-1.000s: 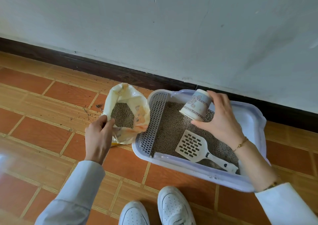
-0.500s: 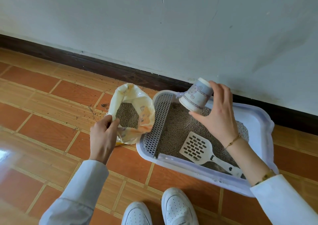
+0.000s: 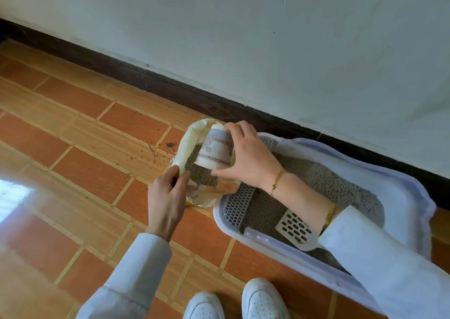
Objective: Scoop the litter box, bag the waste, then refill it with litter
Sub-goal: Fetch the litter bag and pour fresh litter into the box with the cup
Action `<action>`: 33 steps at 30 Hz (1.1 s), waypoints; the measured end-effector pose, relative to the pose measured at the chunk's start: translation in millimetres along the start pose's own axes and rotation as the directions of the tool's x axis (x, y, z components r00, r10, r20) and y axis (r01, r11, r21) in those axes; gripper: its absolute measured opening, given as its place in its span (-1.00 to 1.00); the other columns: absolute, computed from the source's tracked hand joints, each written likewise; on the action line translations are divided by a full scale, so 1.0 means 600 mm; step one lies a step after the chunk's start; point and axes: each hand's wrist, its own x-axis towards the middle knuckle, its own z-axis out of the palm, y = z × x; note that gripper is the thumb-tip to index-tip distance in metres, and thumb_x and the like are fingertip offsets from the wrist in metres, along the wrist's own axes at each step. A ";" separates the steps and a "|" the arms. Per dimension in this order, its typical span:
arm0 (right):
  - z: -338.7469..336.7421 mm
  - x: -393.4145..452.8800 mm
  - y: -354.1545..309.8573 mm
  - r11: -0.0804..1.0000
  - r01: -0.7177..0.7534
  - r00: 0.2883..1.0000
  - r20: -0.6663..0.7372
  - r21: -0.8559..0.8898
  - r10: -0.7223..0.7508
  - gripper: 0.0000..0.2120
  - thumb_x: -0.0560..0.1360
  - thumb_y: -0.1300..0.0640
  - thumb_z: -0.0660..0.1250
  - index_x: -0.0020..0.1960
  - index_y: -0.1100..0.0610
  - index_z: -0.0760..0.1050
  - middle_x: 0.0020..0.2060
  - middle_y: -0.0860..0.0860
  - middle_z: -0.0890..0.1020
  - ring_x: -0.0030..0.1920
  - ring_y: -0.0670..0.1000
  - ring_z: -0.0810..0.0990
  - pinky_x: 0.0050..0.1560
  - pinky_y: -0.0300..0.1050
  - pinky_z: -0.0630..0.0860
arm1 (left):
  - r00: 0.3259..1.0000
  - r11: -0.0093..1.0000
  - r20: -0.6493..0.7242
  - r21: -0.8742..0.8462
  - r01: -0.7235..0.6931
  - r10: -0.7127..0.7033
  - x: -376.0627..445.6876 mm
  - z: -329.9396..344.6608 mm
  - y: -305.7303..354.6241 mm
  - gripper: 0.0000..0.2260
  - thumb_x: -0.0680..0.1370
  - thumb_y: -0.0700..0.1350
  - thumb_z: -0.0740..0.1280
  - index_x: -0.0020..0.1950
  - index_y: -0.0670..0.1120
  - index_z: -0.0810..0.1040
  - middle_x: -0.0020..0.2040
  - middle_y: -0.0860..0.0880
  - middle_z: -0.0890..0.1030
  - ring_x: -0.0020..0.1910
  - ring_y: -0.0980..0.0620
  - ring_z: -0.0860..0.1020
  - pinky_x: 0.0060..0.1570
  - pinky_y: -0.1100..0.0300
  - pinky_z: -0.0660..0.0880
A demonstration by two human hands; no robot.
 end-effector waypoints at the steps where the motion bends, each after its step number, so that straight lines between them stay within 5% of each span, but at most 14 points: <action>1: 0.014 0.011 -0.007 0.999 0.035 0.999 0.030 -0.041 -0.033 -0.11 0.21 -0.23 0.54 0.34 0.15 0.24 0.20 0.06 0.35 0.18 0.02 0.37 0.20 -0.05 0.45 | 1.000 1.000 -0.006 -0.005 0.009 -0.009 0.000 0.000 -0.002 -0.67 0.48 -0.02 0.23 -0.32 -0.24 0.28 -0.48 0.05 0.20 -0.45 0.07 0.13 -0.39 0.12 0.10; 4: 0.057 0.039 -0.018 0.962 0.136 0.991 0.042 -0.239 -0.129 -0.07 0.21 -0.23 0.54 0.35 0.24 0.25 0.22 0.11 0.39 0.20 0.07 0.39 0.23 -0.06 0.41 | 0.999 0.999 -0.024 -0.029 0.027 -0.028 0.005 -0.002 -0.008 -0.69 0.47 -0.03 0.22 -0.32 -0.23 0.30 -0.51 0.07 0.21 -0.47 0.09 0.13 -0.45 0.23 0.08; 8: 0.107 0.060 -0.017 0.832 0.171 0.982 0.027 -0.528 -0.185 -0.10 0.22 -0.23 0.54 0.31 0.30 0.30 0.11 0.14 0.48 0.09 0.08 0.46 0.16 -0.08 0.45 | 0.998 0.998 -0.032 -0.023 0.055 -0.056 0.022 -0.006 -0.021 -0.64 0.47 0.00 0.21 -0.21 -0.33 0.43 -0.43 -0.24 0.31 -0.44 0.02 0.21 -0.44 0.18 0.13; 12: 0.148 0.079 -0.006 0.787 0.100 0.984 -0.056 -0.609 -0.169 -0.41 0.28 -0.03 0.55 0.17 0.24 0.45 -0.08 0.07 0.56 -0.11 0.01 0.52 -0.17 -0.18 0.51 | 0.998 0.998 -0.031 -0.042 0.047 -0.049 0.032 0.001 -0.020 -0.69 0.46 -0.03 0.21 -0.29 -0.28 0.33 -0.45 -0.06 0.23 -0.43 0.04 0.15 -0.43 0.21 0.09; 17: 0.171 0.096 -0.006 0.744 0.143 0.987 0.035 -0.653 -0.159 -0.49 0.28 -0.05 0.50 0.14 0.16 0.53 -0.09 0.02 0.60 -0.10 -0.02 0.55 -0.17 -0.23 0.47 | 0.999 0.998 -0.026 -0.044 0.044 -0.045 0.044 0.007 -0.024 -0.70 0.45 -0.06 0.22 -0.33 -0.24 0.26 -0.46 -0.02 0.20 -0.44 0.04 0.13 -0.44 0.21 0.07; 21: 0.178 0.106 -0.001 0.879 0.211 0.960 0.260 -0.429 -0.103 -0.33 0.36 -0.06 0.46 0.31 0.25 0.31 0.16 0.15 0.52 0.17 0.11 0.48 0.12 -0.07 0.46 | 0.999 0.997 -0.016 -0.060 0.047 -0.048 0.043 0.006 -0.024 -0.71 0.45 -0.05 0.22 -0.35 -0.20 0.25 -0.48 0.02 0.20 -0.45 0.08 0.13 -0.45 0.22 0.08; 24: 0.162 0.102 0.005 0.972 0.085 0.934 0.357 -0.218 -0.002 -0.27 0.24 -0.17 0.53 0.22 0.19 0.33 0.09 0.12 0.53 0.12 0.10 0.51 0.01 -0.02 0.52 | 0.999 0.997 -0.003 -0.056 0.046 -0.046 0.041 0.006 -0.023 -0.70 0.45 -0.05 0.22 -0.35 -0.22 0.27 -0.47 -0.01 0.22 -0.45 0.06 0.14 -0.45 0.22 0.09; 27: 0.131 0.106 0.004 0.982 -0.013 0.899 0.428 -0.186 0.093 -0.29 0.21 -0.24 0.52 0.14 0.18 0.38 -0.02 0.06 0.55 -0.06 0.03 0.53 -0.15 -0.10 0.46 | 0.999 0.997 -0.005 -0.062 0.044 -0.044 0.035 0.003 -0.022 -0.71 0.45 -0.05 0.22 -0.35 -0.21 0.26 -0.46 -0.07 0.20 -0.44 0.06 0.15 -0.42 0.20 0.09; 30: 0.093 0.115 0.006 0.990 -0.132 0.846 0.515 -0.051 0.139 -0.23 0.20 -0.35 0.49 0.15 0.19 0.43 -0.01 0.04 0.59 -0.02 0.03 0.56 -0.03 -0.05 0.55 | 0.999 0.997 0.002 -0.063 0.054 -0.054 0.032 -0.002 -0.023 -0.69 0.45 -0.04 0.21 -0.29 -0.29 0.37 -0.41 -0.28 0.33 -0.42 0.01 0.22 -0.40 0.06 0.17; 33: 0.059 0.111 0.014 0.974 -0.209 0.823 0.555 0.092 0.124 -0.27 0.18 -0.33 0.51 0.15 0.13 0.48 0.01 -0.02 0.62 0.03 -0.01 0.58 0.06 -0.04 0.58 | 0.999 0.998 0.004 -0.054 0.038 -0.038 0.029 -0.004 -0.017 -0.69 0.46 -0.03 0.21 -0.31 -0.26 0.35 -0.48 -0.13 0.28 -0.47 0.06 0.19 -0.43 0.13 0.15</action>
